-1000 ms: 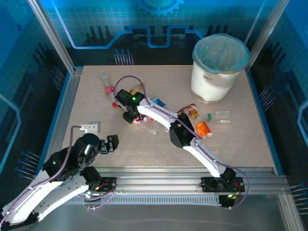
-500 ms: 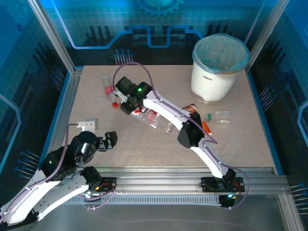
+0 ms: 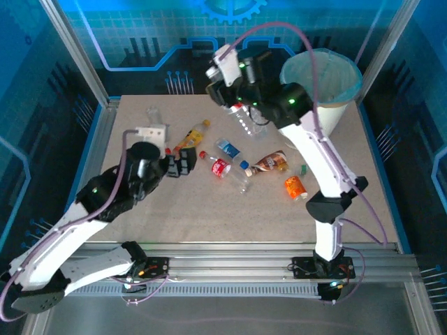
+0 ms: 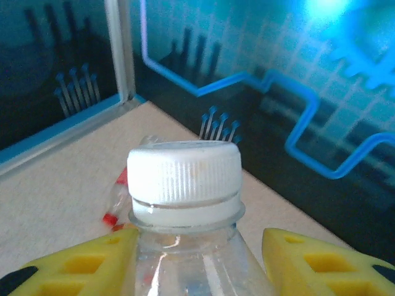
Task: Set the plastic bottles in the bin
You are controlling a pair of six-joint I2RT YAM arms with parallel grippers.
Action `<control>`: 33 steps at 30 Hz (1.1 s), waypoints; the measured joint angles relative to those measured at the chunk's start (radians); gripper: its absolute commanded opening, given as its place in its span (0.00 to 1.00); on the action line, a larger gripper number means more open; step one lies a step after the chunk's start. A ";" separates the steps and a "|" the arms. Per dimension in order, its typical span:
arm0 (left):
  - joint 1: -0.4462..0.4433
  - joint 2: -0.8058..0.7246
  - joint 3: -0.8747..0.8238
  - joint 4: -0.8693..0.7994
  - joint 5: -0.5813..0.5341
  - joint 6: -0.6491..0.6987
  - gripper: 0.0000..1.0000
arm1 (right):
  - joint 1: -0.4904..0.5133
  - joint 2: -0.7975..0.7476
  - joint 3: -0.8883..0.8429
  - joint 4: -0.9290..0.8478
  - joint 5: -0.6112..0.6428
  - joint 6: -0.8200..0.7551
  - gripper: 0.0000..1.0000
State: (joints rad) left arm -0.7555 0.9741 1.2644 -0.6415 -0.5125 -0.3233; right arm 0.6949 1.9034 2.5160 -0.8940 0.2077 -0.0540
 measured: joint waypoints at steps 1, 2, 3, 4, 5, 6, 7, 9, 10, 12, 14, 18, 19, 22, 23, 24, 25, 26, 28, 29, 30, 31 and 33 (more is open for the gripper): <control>0.000 0.032 0.027 0.021 0.014 0.015 0.95 | -0.016 -0.012 -0.004 0.015 -0.002 -0.006 0.45; 0.000 0.072 0.060 0.047 0.031 0.035 0.95 | -0.039 -0.024 -0.006 0.036 -0.005 -0.013 0.45; 0.000 0.110 0.093 0.068 0.047 0.049 0.95 | -0.060 -0.031 -0.008 0.057 -0.008 -0.018 0.44; 0.000 0.141 0.122 0.087 0.062 0.063 0.95 | -0.079 -0.035 -0.009 0.070 -0.009 -0.023 0.44; 0.000 0.180 0.159 0.105 0.076 0.074 0.95 | -0.108 -0.039 -0.010 0.093 -0.009 -0.027 0.44; 0.000 0.226 0.202 0.127 0.093 0.090 0.95 | -0.135 -0.043 -0.017 0.117 -0.008 -0.030 0.44; 0.000 0.263 0.238 0.138 0.107 0.097 0.95 | -0.157 -0.046 -0.027 0.137 -0.006 -0.034 0.44; 0.000 0.352 0.320 0.172 0.143 0.114 0.95 | -0.217 -0.054 -0.058 0.196 0.001 -0.037 0.45; 0.000 0.386 0.351 0.185 0.158 0.118 0.95 | -0.239 -0.056 -0.068 0.219 0.005 -0.038 0.45; 0.000 0.457 0.408 0.213 0.195 0.123 0.95 | -0.293 -0.055 -0.083 0.274 0.027 -0.044 0.45; 0.000 0.513 0.447 0.230 0.226 0.124 0.95 | -0.337 -0.048 -0.077 0.312 0.047 -0.049 0.45; 0.000 0.612 0.511 0.253 0.276 0.124 0.96 | -0.415 0.006 0.004 0.384 0.090 -0.068 0.44; 0.000 0.640 0.536 0.256 0.287 0.124 0.96 | -0.431 0.020 0.020 0.399 0.100 -0.071 0.44; 0.000 0.735 0.632 0.258 0.325 0.124 0.95 | -0.475 0.061 0.045 0.433 0.135 -0.079 0.44; 0.000 0.769 0.668 0.258 0.338 0.124 0.96 | -0.486 0.074 0.045 0.445 0.148 -0.084 0.44; 0.000 0.805 0.709 0.260 0.354 0.124 0.96 | -0.495 0.086 0.045 0.454 0.161 -0.089 0.44; 0.000 0.835 0.743 0.259 0.364 0.124 0.96 | -0.501 0.098 0.045 0.462 0.171 -0.097 0.45; 0.000 0.864 0.776 0.259 0.378 0.124 0.96 | -0.505 0.112 0.045 0.470 0.180 -0.106 0.45; 0.000 0.918 0.835 0.256 0.400 0.124 0.95 | -0.510 0.138 0.045 0.484 0.193 -0.122 0.46; 0.001 0.944 0.864 0.255 0.412 0.123 0.96 | -0.511 0.152 0.045 0.490 0.198 -0.129 0.47; 0.001 0.963 0.881 0.255 0.422 0.123 0.96 | -0.512 0.166 0.046 0.494 0.204 -0.134 0.48; 0.002 0.975 0.890 0.254 0.429 0.122 0.96 | -0.513 0.179 0.046 0.496 0.207 -0.138 0.48; 0.003 0.994 0.895 0.253 0.441 0.120 0.96 | -0.516 0.208 0.046 0.494 0.217 -0.143 0.49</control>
State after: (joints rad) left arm -0.7525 1.9682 2.1593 -0.3882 -0.0719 -0.2031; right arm 0.1787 2.1109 2.5622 -0.4000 0.4244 -0.1974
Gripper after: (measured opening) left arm 0.955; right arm 0.496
